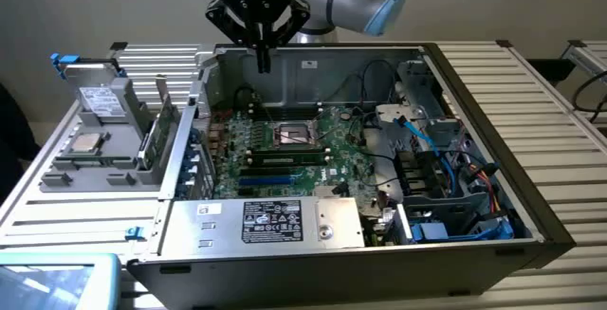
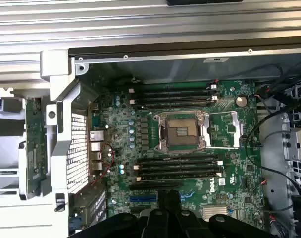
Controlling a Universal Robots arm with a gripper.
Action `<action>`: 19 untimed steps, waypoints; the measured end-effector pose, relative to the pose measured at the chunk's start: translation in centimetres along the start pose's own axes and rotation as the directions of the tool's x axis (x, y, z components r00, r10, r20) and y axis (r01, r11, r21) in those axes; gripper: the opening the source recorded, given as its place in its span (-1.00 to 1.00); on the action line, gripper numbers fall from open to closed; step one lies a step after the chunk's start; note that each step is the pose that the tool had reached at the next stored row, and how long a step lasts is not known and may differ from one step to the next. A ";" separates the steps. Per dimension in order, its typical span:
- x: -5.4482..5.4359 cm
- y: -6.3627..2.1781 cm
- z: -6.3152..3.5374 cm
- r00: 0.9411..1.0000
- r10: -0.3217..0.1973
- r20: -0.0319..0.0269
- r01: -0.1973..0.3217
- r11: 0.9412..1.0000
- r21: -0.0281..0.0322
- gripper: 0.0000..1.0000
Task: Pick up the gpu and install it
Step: 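Reach for the gpu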
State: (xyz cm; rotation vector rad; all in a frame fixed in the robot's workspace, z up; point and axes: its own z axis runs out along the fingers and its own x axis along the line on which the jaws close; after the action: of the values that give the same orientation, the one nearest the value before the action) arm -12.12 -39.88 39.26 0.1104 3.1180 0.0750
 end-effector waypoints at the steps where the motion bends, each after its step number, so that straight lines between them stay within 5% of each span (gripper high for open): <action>1: 0.0 0.00 0.00 1.000 0.000 0.000 0.000 1.000 0.000 -0.76; 8: 0.7 -0.01 -0.01 1.000 0.000 0.000 0.000 1.000 0.000 -0.76; 19: 5.2 0.05 -0.04 1.000 0.000 0.000 0.000 1.000 -0.004 -0.76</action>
State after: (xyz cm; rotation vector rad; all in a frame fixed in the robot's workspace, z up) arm -17.34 -39.46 39.20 0.1104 3.1181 0.0815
